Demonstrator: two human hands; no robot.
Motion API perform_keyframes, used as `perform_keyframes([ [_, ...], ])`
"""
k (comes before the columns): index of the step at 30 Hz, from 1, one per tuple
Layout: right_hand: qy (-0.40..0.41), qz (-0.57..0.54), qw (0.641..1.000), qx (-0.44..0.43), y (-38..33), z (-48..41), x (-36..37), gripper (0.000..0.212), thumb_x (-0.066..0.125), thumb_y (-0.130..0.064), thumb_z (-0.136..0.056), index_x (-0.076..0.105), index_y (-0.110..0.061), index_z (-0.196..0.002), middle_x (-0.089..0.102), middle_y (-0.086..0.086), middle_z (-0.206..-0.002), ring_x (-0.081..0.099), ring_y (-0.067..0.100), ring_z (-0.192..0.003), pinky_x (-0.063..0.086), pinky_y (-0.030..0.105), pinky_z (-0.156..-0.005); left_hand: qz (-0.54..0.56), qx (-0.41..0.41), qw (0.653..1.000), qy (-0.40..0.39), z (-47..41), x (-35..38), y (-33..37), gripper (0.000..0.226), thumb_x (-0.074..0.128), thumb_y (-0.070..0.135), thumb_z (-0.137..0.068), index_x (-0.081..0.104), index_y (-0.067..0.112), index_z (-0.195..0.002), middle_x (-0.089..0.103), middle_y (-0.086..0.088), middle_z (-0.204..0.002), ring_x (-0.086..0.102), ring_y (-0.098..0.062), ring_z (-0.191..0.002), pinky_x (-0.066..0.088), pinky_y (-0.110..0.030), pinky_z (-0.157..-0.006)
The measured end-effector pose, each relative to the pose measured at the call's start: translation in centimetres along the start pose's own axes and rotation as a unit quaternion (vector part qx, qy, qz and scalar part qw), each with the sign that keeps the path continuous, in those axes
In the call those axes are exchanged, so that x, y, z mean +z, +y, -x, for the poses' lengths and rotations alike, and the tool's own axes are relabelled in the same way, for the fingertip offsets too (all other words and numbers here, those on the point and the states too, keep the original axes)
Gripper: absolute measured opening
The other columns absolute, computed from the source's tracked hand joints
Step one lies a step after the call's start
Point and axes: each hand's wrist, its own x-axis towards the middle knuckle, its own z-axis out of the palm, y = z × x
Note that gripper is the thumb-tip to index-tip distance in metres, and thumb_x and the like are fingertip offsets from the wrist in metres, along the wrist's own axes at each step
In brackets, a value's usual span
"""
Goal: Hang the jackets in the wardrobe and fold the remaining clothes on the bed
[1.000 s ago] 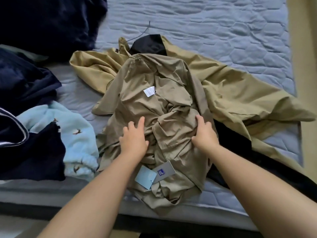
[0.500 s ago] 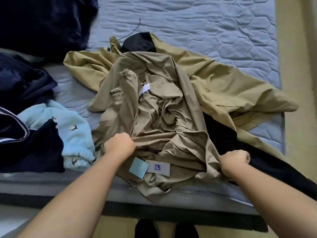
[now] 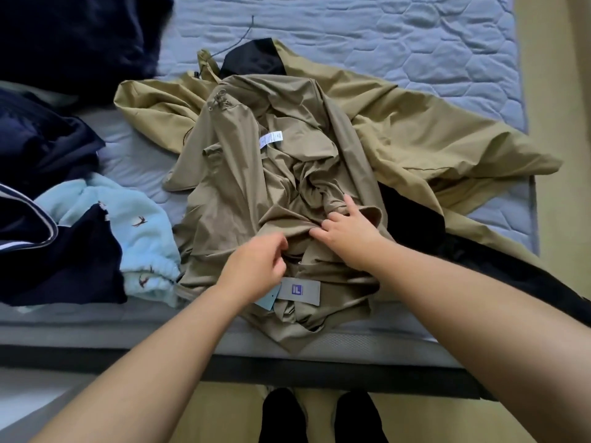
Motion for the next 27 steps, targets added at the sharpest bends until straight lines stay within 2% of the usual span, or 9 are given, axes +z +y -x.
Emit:
perform_keyframes([
  [3, -0.075, 0.051, 0.995, 0.034, -0.4, -0.3, -0.8, 0.032, 0.041, -0.022, -0.096, 0.047, -0.02, -0.127, 0.06, 0.003, -0.122, 0.051, 0.025, -0.118, 0.016, 0.052, -0.108, -0.051, -0.022, 0.981, -0.185, 0.7, 3.5, 0.4, 0.056, 0.055, 0.033, -0.083, 0.037, 0.024, -0.135, 0.054, 0.0, -0.13, 0.05, -0.023, -0.12, 0.041, -0.039, -0.097],
  [7, -0.111, 0.07, 0.99, 0.059, 1.6, 2.3, -0.2, 0.023, 0.041, -0.022, -0.094, 0.061, -0.021, -0.105, 0.064, 0.001, -0.111, 0.057, 0.023, -0.107, 0.019, 0.046, -0.11, -0.107, 0.033, 0.959, -0.261, 1.3, 5.8, 1.3, 0.024, 0.055, 0.033, -0.084, 0.054, 0.022, -0.105, 0.063, -0.004, -0.104, 0.058, -0.027, -0.101, 0.041, -0.032, -0.077],
  [10, -0.134, 0.067, 0.987, 0.062, 4.0, 5.3, 0.1, 0.023, 0.044, -0.025, -0.091, 0.063, -0.021, -0.104, 0.063, 0.0, -0.111, 0.055, 0.023, -0.109, 0.022, 0.046, -0.107, -0.138, 0.053, 0.949, -0.28, 2.0, 5.1, 2.4, 0.018, 0.053, 0.029, -0.085, 0.058, 0.023, -0.101, 0.064, -0.004, -0.105, 0.058, -0.027, -0.102, 0.034, -0.029, -0.069],
  [14, -0.052, 0.067, 0.996, -0.01, 5.3, 8.9, -1.7, 0.033, 0.05, -0.039, -0.083, 0.065, -0.024, -0.108, 0.052, -0.002, -0.115, 0.045, 0.02, -0.11, 0.032, 0.037, -0.089, -0.202, 0.035, 0.936, -0.286, 2.8, 1.4, 2.7, 0.003, 0.056, 0.022, -0.086, 0.055, 0.023, -0.088, 0.063, -0.004, -0.108, 0.056, -0.025, -0.107, 0.032, -0.03, -0.074],
  [18, 0.054, -0.03, 0.996, -0.058, 5.5, 11.6, -8.3, 0.026, 0.055, -0.039, -0.076, 0.068, -0.025, -0.094, 0.053, -0.005, -0.105, 0.045, 0.017, -0.108, 0.036, 0.032, -0.086, -0.256, 0.013, 0.921, -0.294, 3.6, -4.7, 3.9, 0.024, 0.058, 0.016, -0.085, 0.062, 0.02, -0.109, 0.063, -0.006, -0.114, 0.057, -0.026, -0.111, 0.043, -0.031, -0.078],
  [21, 0.092, -0.163, 0.98, -0.06, 5.4, 13.8, -15.0, 0.006, 0.059, -0.021, -0.073, 0.063, -0.017, -0.075, 0.06, 0.0, -0.088, 0.053, 0.021, -0.094, 0.043, 0.033, -0.083, -0.286, 0.017, 0.924, -0.253, 4.5, -9.3, 5.3, 0.022, 0.055, 0.011, -0.085, 0.062, 0.018, -0.105, 0.063, -0.007, -0.112, 0.058, -0.026, -0.108, 0.04, -0.032, -0.076],
  [23, 0.13, -0.264, 0.955, -0.024, 5.0, 15.7, -19.4, 0.016, 0.058, -0.009, -0.071, 0.049, -0.017, -0.06, 0.054, 0.004, -0.064, 0.053, 0.025, -0.071, 0.041, 0.03, -0.064, -0.285, 0.01, 0.94, -0.186, 5.6, -12.3, 6.6, 0.027, 0.054, 0.015, -0.087, 0.059, 0.021, -0.112, 0.059, -0.004, -0.117, 0.053, -0.025, -0.113, 0.038, -0.036, -0.089],
  [25, 0.194, -0.323, 0.926, -0.013, 4.5, 17.6, -23.8, 0.028, 0.056, -0.002, -0.07, 0.039, -0.016, -0.054, 0.042, 0.004, -0.052, 0.043, 0.023, -0.058, 0.031, 0.029, -0.055, -0.225, 0.007, 0.971, -0.076, 7.1, -14.8, 8.1, 0.042, 0.057, 0.025, -0.084, 0.05, 0.022, -0.125, 0.051, -0.002, -0.124, 0.047, -0.023, -0.119, 0.034, -0.042, -0.1],
  [27, 0.238, -0.345, 0.908, -0.023, 4.0, 19.8, -28.6, 0.029, 0.054, 0.002, -0.071, 0.037, -0.013, -0.052, 0.037, 0.005, -0.051, 0.036, 0.02, -0.055, 0.029, 0.028, -0.053, -0.135, 0.025, 0.988, 0.076, 8.8, -17.3, 10.5, 0.05, 0.062, 0.031, -0.079, 0.048, 0.019, -0.125, 0.049, -0.002, -0.119, 0.047, -0.023, -0.112, 0.035, -0.04, -0.094],
])
